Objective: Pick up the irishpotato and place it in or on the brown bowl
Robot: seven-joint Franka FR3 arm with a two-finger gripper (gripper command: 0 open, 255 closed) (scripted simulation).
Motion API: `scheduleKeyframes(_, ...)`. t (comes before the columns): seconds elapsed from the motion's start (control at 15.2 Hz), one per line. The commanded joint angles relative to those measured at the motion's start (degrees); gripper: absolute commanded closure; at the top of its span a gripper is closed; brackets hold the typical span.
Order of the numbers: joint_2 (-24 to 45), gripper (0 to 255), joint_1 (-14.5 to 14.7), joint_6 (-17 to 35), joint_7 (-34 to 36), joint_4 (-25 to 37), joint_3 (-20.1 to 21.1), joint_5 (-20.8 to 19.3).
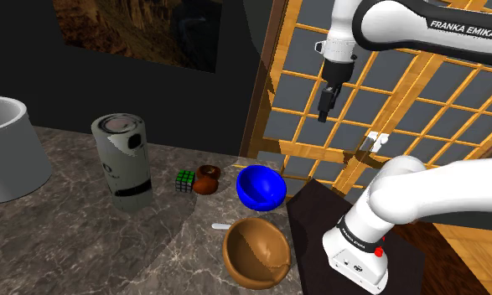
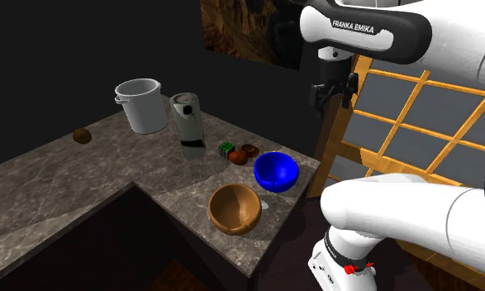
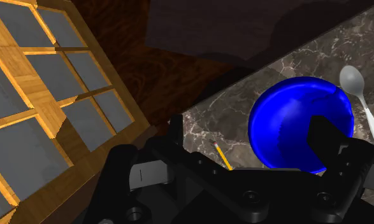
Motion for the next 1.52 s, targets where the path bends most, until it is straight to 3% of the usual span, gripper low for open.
scheduleKeyframes(0.0,0.0,0,0.0,0.0,0.0,0.0,0.0,0.0)
scheduleKeyframes(0.79,21.1,0,4.7,18.1,0.1,1.1,6.7,0.2)
scheduleKeyframes(1.45,41.5,0,7.5,28.8,2.0,8.4,12.6,-4.4)
